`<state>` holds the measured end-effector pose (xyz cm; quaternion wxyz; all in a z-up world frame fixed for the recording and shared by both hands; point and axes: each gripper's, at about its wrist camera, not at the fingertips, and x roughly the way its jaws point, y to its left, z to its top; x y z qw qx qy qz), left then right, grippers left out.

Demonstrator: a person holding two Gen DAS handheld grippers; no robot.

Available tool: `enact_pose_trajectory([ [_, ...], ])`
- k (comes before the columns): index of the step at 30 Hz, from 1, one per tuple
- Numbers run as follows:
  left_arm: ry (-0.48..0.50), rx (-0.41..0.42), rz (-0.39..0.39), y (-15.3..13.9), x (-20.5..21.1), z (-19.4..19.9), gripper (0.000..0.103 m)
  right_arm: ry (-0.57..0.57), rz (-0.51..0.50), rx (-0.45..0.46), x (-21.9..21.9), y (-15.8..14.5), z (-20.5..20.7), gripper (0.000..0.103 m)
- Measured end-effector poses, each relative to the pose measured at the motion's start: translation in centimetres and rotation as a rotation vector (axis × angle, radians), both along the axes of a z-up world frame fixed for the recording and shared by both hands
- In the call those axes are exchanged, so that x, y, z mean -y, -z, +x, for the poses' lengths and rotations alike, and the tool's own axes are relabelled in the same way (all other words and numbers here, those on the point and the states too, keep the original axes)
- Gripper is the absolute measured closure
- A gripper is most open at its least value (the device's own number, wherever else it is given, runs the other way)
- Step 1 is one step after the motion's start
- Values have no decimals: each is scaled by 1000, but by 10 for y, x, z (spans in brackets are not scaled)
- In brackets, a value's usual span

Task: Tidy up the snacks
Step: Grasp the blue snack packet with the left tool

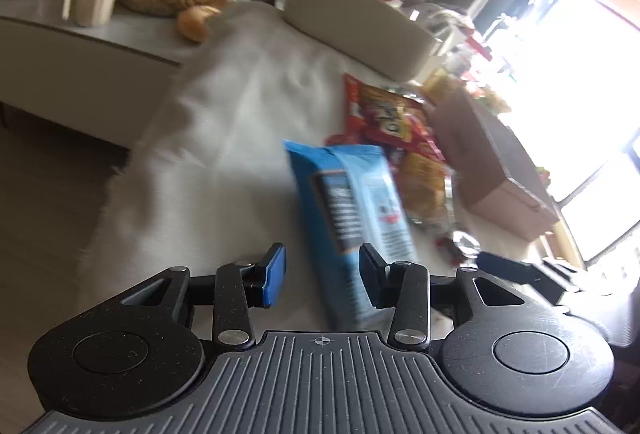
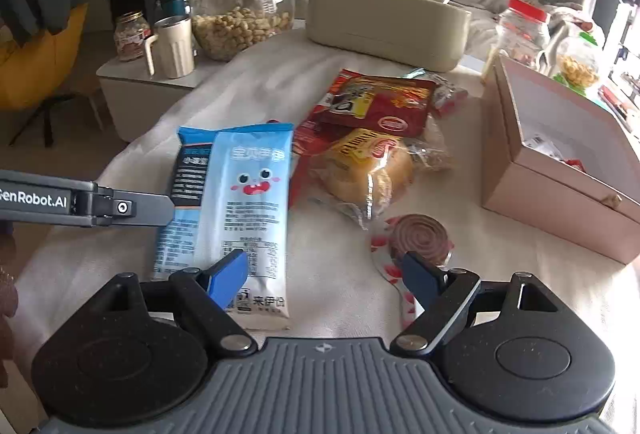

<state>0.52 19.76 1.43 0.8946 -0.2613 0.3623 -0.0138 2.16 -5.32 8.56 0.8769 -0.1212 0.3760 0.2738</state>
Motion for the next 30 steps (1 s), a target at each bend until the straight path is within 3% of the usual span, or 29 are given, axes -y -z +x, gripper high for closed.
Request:
enact_pose_trajectory([
  [12,67,52,30,-20,32,2,56,58,48,-13,21,2,-1,18],
  [19,119,140,-13,-33,35,1,56,88,64,6,29,0,-3,18],
  [30,59,54,-5,9,36,41,58,98,88,-40,37,6,-1,18],
])
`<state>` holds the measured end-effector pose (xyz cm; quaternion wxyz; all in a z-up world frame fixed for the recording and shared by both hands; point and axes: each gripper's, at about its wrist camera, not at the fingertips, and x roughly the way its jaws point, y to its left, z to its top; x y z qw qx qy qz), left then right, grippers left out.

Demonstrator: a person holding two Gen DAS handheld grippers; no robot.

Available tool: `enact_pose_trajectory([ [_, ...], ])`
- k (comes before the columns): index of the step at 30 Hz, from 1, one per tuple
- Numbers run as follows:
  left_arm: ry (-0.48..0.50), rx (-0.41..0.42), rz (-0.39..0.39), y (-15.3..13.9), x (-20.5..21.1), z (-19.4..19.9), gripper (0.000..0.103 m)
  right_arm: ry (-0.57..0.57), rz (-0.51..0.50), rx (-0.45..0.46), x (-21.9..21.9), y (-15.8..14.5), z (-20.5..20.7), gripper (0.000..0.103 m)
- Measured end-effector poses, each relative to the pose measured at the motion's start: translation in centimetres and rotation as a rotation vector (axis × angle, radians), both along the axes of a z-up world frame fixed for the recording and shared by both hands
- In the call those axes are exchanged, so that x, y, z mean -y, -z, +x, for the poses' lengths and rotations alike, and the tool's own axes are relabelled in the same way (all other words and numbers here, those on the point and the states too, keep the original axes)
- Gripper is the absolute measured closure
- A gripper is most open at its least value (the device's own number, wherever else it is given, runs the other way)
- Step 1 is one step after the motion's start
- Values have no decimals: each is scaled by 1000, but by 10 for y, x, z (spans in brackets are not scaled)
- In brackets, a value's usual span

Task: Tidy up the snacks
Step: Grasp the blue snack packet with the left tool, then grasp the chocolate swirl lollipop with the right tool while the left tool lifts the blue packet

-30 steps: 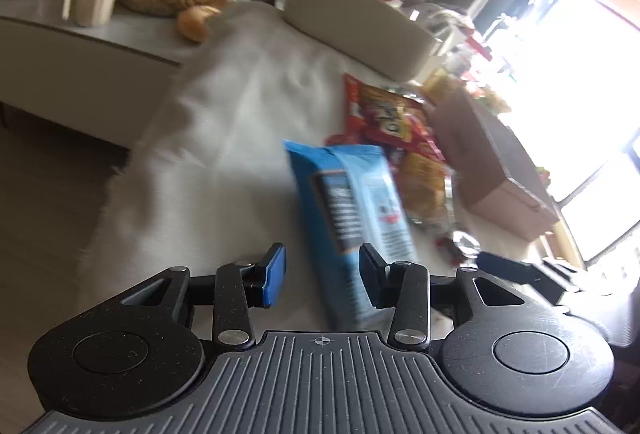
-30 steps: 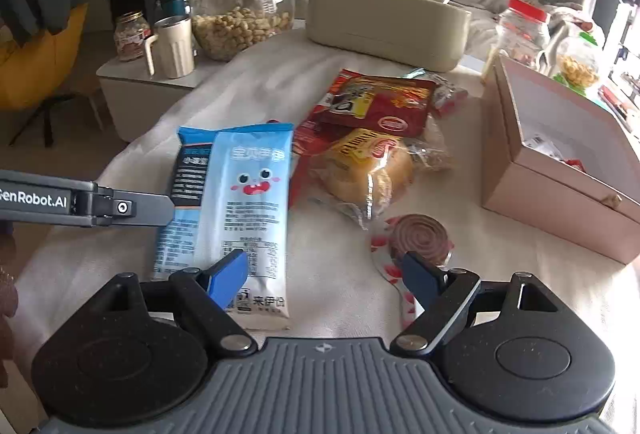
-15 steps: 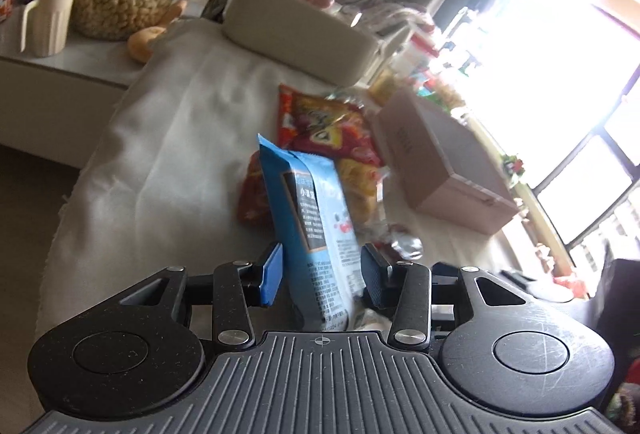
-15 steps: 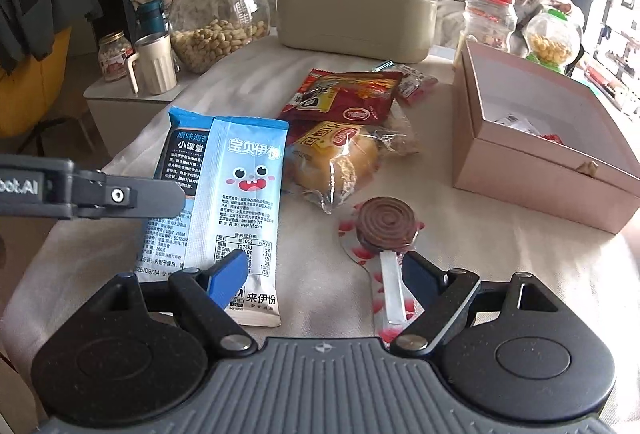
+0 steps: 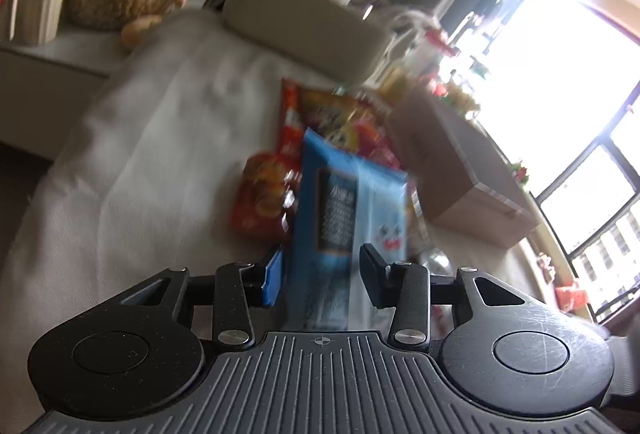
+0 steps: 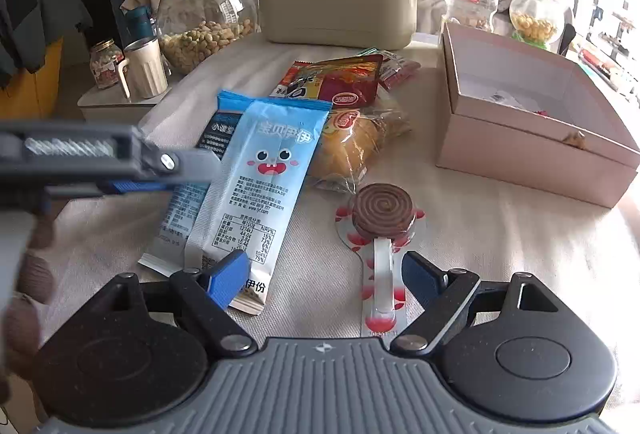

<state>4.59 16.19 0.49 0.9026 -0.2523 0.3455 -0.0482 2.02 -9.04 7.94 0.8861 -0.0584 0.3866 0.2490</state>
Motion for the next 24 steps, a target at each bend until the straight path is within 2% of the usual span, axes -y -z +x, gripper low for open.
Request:
enact_pose_trajectory([
  [5,32,14,-37,2,-4,-5,58,51,22,95,9,-9,-3,19],
  [8,70,30,-68,-7,2,-9,58,61,12,50,9,-1,5,30],
  [9,73,40,-53,-12,6,-11,57,64,21,40,10,1,6,31],
  [11,96,59,-34,-19,12,-13,58,68,23,48,14,-1,7,31],
  [14,153,64,-76,-21,19,-7,59,74,17,46,17,0,7,31],
  [18,169,50,-49,-14,32,11,59,76,27,19,25,5,7,31],
  [20,158,45,-26,-11,37,21,62,84,28,21,29,5,6,31],
  [22,148,58,0,-12,38,28,80,92,34,25,34,5,6,31],
  [24,145,57,-32,-12,35,30,82,97,36,28,37,5,5,31],
])
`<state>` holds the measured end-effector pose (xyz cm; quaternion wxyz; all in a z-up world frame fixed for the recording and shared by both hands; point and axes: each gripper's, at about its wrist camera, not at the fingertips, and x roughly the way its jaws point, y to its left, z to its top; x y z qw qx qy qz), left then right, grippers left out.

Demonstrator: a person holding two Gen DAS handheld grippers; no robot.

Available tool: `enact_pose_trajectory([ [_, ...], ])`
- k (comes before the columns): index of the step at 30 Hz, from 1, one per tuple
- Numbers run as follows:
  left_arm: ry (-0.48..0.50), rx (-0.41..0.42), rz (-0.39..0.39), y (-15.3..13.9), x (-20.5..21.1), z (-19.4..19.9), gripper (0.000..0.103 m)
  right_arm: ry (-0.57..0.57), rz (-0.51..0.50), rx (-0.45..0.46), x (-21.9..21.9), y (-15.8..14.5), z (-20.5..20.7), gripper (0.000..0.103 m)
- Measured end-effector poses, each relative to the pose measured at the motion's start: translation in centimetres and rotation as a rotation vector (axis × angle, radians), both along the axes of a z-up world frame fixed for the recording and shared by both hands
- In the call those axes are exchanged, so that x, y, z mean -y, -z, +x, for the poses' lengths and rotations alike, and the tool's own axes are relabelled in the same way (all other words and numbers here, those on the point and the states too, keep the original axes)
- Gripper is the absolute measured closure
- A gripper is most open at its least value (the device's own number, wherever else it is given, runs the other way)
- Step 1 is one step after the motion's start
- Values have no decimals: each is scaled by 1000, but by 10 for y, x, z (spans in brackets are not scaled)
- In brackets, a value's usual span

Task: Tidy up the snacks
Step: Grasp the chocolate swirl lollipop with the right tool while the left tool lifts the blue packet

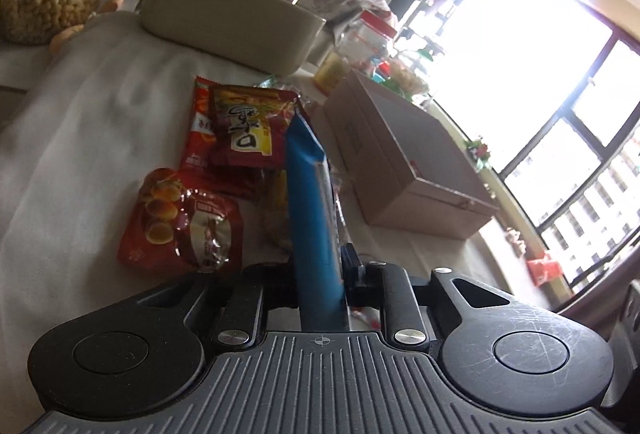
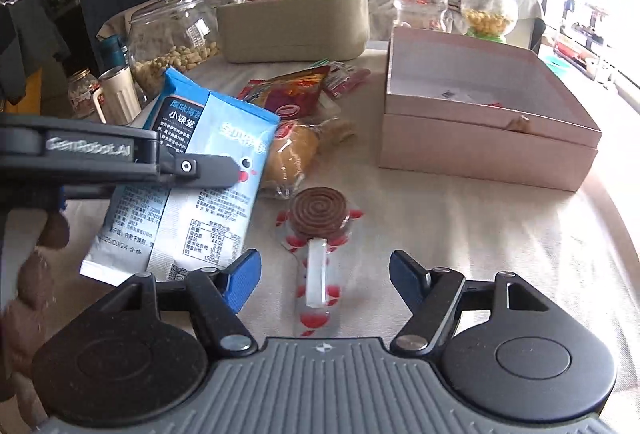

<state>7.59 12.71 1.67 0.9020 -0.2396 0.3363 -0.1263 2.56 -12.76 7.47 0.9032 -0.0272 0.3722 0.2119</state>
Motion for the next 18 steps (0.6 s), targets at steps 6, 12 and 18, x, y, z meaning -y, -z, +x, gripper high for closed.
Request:
enact_pose_trajectory([
  [6,58,-19,-41,-4,-3,-21,85,9,4,20,8,0,0,31],
  [12,21,-28,2,-14,-19,-72,85,-61,-26,64,1,1,2,31],
  [18,17,-83,5,-9,-26,-93,85,-95,-45,76,-21,6,31,31],
])
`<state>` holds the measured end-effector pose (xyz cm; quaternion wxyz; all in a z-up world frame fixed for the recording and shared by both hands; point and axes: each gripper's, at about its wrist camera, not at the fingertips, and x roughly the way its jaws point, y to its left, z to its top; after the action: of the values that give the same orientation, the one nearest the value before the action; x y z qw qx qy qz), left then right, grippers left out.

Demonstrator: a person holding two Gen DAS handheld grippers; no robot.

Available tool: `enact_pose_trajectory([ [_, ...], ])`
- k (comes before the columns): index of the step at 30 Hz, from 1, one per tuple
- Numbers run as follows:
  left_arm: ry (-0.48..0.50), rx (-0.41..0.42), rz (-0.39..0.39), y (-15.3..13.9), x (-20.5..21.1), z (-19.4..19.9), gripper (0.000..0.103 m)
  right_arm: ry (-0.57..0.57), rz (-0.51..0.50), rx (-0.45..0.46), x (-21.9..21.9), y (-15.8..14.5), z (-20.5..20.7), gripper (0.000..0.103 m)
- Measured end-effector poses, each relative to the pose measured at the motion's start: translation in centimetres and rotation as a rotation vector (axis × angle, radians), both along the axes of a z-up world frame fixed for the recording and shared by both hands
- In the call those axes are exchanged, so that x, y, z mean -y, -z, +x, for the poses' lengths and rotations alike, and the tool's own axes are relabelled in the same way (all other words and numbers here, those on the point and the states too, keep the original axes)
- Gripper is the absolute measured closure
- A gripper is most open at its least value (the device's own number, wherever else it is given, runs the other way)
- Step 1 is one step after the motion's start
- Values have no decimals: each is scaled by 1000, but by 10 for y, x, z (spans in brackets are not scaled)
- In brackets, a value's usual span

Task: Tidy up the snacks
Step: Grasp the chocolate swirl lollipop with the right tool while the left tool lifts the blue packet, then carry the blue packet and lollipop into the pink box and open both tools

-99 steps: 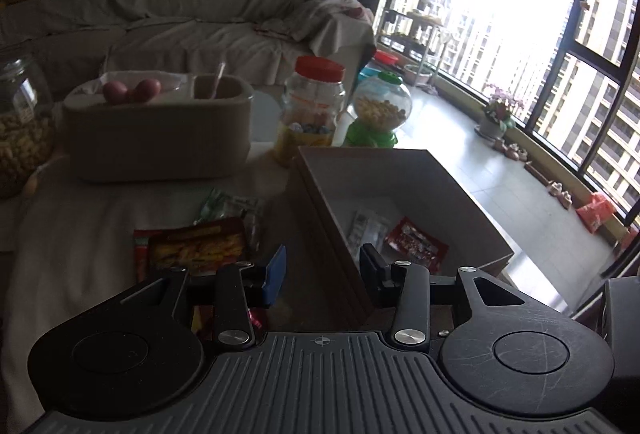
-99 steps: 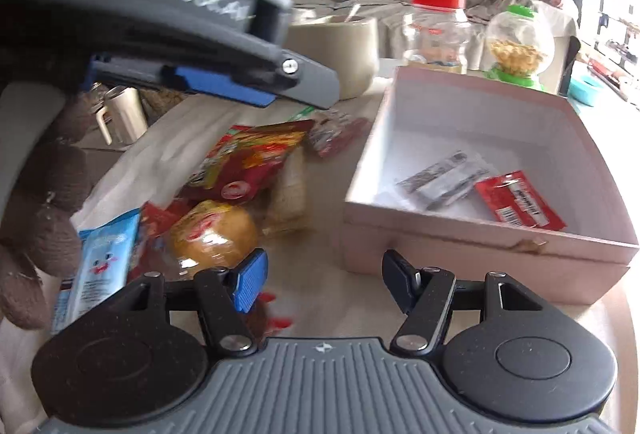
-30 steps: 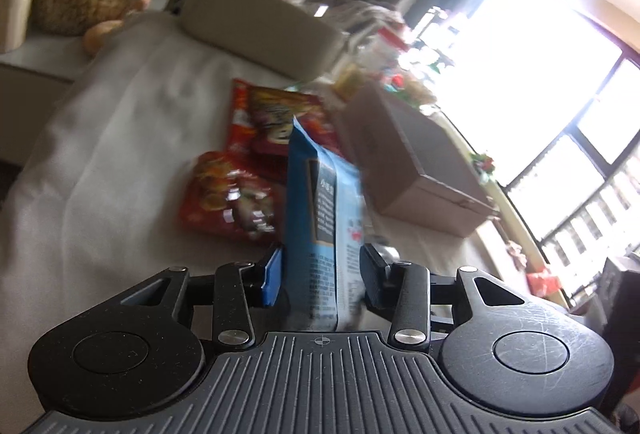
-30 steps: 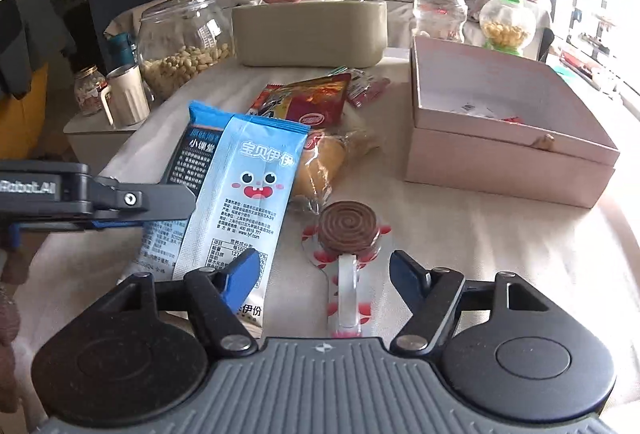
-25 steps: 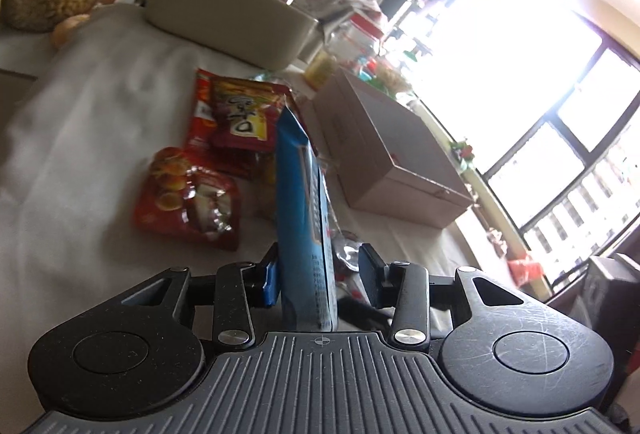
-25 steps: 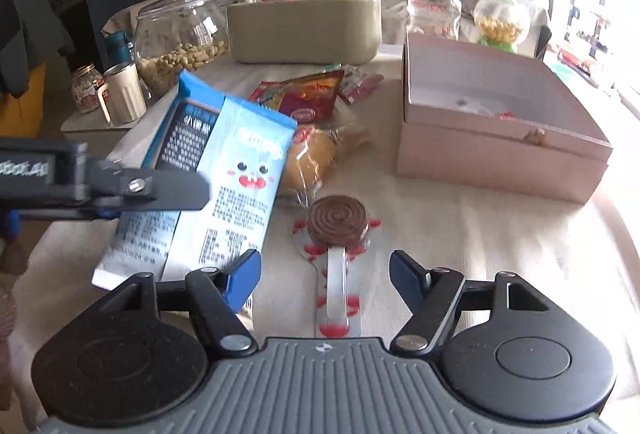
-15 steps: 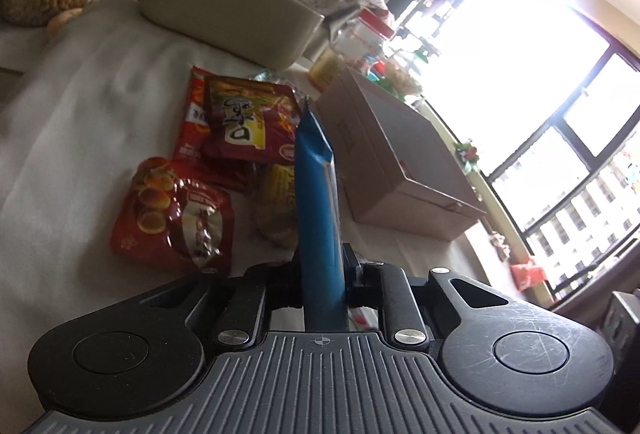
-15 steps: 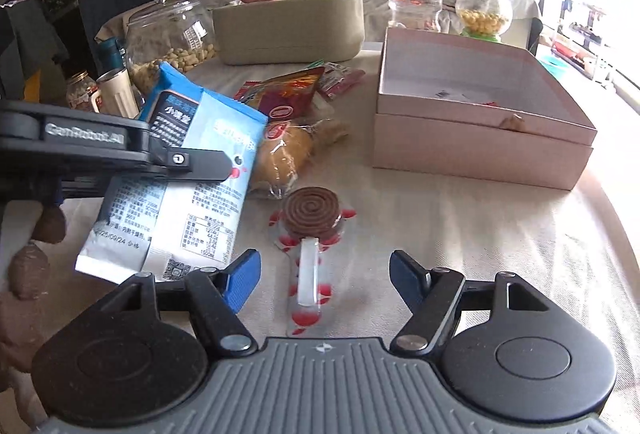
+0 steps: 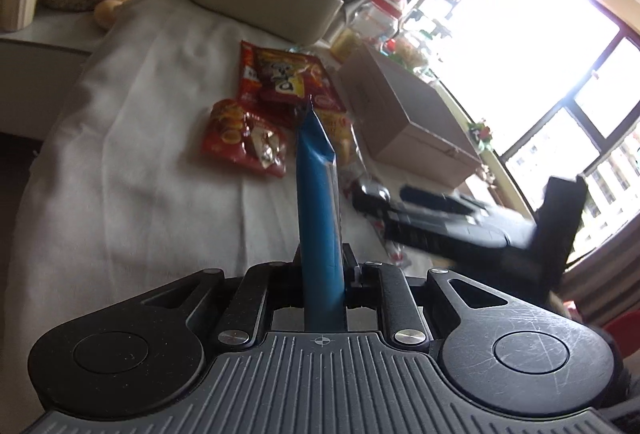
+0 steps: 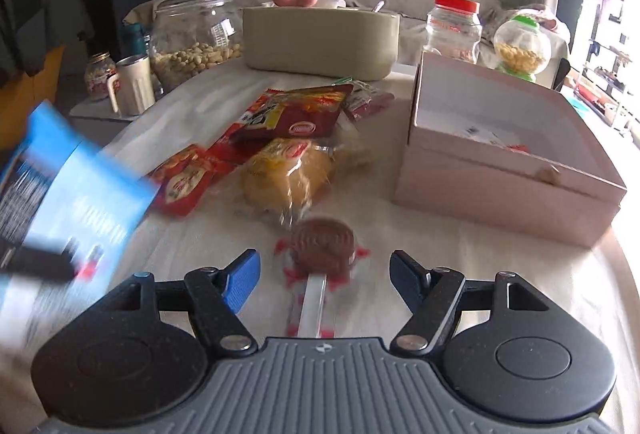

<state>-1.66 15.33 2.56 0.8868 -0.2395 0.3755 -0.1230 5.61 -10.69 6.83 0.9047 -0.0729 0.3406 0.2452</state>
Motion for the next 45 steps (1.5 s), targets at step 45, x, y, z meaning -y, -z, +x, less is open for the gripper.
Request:
enact_pose_trajectory([
  [45,233,272,80,-108,164,168,85,309,213,318,199,-154,-17,49],
])
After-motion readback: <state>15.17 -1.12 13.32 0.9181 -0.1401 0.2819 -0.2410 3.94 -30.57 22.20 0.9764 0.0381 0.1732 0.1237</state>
